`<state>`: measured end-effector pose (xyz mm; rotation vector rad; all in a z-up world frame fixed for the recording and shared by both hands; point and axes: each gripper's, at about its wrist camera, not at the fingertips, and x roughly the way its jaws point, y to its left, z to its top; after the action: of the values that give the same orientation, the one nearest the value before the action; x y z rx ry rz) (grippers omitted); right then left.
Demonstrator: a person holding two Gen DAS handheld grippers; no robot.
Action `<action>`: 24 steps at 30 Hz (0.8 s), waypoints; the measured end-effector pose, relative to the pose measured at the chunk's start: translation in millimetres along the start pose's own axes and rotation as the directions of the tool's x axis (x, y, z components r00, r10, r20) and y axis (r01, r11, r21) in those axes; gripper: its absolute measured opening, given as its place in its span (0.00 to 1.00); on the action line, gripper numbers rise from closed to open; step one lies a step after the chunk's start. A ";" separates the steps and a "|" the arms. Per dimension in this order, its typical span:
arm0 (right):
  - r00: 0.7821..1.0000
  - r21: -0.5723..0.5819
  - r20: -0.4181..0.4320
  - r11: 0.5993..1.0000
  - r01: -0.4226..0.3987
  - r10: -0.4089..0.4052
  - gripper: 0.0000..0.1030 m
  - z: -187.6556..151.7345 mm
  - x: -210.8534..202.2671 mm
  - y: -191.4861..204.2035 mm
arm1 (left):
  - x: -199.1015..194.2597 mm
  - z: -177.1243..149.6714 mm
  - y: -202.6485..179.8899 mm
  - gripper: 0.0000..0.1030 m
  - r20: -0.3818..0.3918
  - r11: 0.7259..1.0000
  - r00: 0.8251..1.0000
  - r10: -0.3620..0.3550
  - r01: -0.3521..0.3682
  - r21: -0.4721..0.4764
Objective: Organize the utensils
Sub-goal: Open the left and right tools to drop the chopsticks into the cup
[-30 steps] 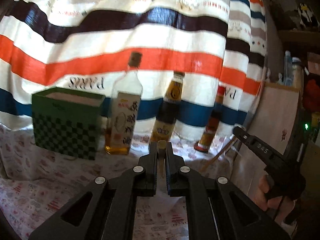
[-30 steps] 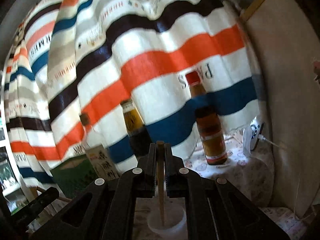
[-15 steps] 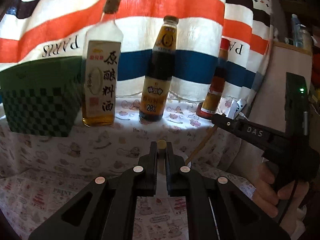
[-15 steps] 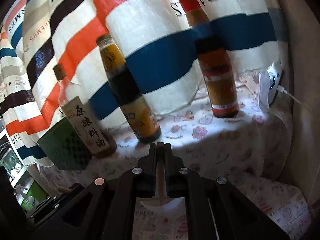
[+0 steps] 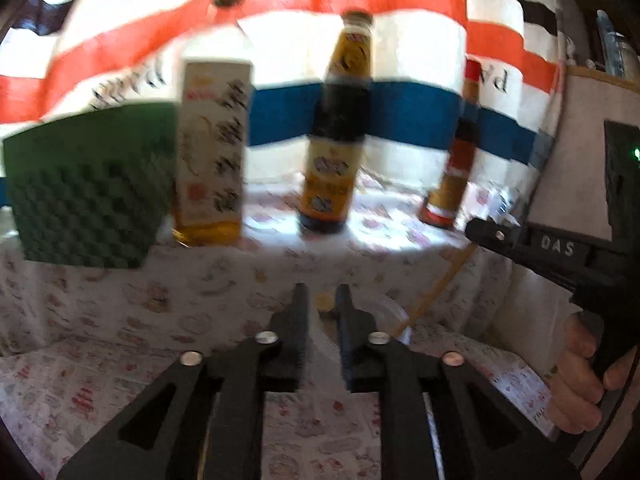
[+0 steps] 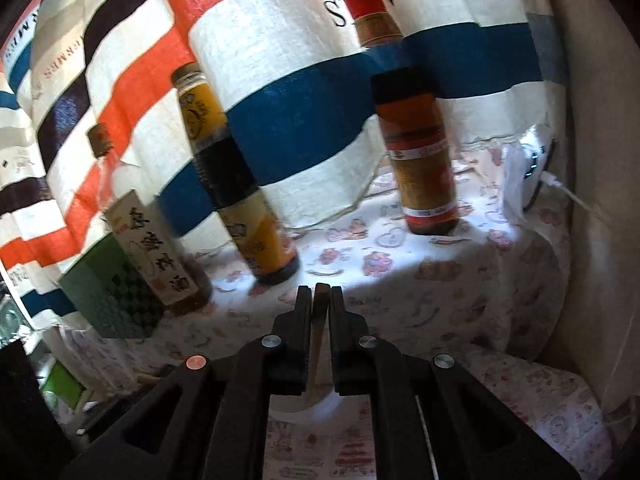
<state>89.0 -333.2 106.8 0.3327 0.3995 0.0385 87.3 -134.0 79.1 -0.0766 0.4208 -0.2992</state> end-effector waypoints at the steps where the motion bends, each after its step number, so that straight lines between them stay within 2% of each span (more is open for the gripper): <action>1: 1.000 0.003 0.006 1.000 -0.008 0.008 0.08 0.5 -1.5 -1.2 | -5.4 1.0 1.4 0.24 0.021 1.000 1.000 0.013 -0.013 0.001; 4: 0.999 0.016 -0.009 0.999 -0.044 0.044 0.09 3.0 -5.4 -4.1 | -22.9 3.9 7.7 0.34 0.065 1.000 0.998 0.018 -0.018 0.002; 6: 0.996 -0.008 -0.050 0.997 -0.081 0.080 0.20 4.7 -7.7 -1.9 | -33.0 5.9 15.2 0.39 0.064 1.000 0.998 0.009 -0.008 -0.017; 7: 0.996 -0.028 -0.053 0.997 -0.078 0.076 0.34 5.8 -12.2 -0.6 | -37.3 7.2 18.3 0.40 0.063 1.000 0.998 0.007 -0.005 -0.027; 8: 0.997 -0.036 -0.036 0.997 -0.066 0.064 0.54 5.8 -16.9 0.0 | -43.9 8.5 21.4 0.43 0.070 1.000 0.998 0.009 -0.007 -0.030; 9: 0.999 -0.042 0.006 0.998 -0.040 0.040 0.64 6.0 -26.0 0.3 | -51.5 9.7 23.5 0.47 0.085 1.000 0.996 0.021 -0.020 -0.020; 10: 0.999 -0.045 0.049 0.999 -0.017 0.020 0.72 6.2 -35.8 0.7 | -58.1 10.6 24.9 0.56 0.099 0.999 0.994 0.034 -0.033 -0.011; 11: 0.998 -0.049 0.066 0.999 -0.010 0.013 0.72 6.4 -41.1 1.5 | -65.7 11.6 28.1 0.65 0.111 0.999 0.993 0.045 -0.044 -0.010; 13: 0.996 -0.065 0.085 0.998 -0.014 0.019 0.73 6.5 -53.9 4.4 | -80.2 11.5 37.8 0.73 0.128 0.998 0.990 0.055 -0.051 -0.034; 15: 0.995 -0.056 0.093 0.998 -0.042 0.047 0.79 4.0 -66.8 6.8 | -95.0 9.3 48.1 0.77 0.150 0.997 0.987 0.062 -0.053 -0.058; 17: 0.993 -0.051 0.096 0.997 -0.060 0.065 0.83 -1.1 -76.9 10.2 | -106.9 6.4 57.6 0.91 0.153 0.994 0.985 0.083 -0.072 -0.076; 20: 0.993 -0.079 0.104 0.996 -0.048 0.056 0.84 -12.7 -91.5 21.4 | -122.2 -2.6 74.5 0.98 0.169 0.987 0.979 0.116 -0.095 -0.128; 24: 0.994 -0.096 0.099 0.994 -0.042 0.051 0.86 -36.2 -102.2 34.5 | -132.3 -16.0 98.0 0.99 0.160 0.978 0.978 0.137 -0.108 -0.179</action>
<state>-18.2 -299.7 125.0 0.2499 0.2879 0.0853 -7.9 -0.9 103.1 -0.2402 0.2777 -0.1326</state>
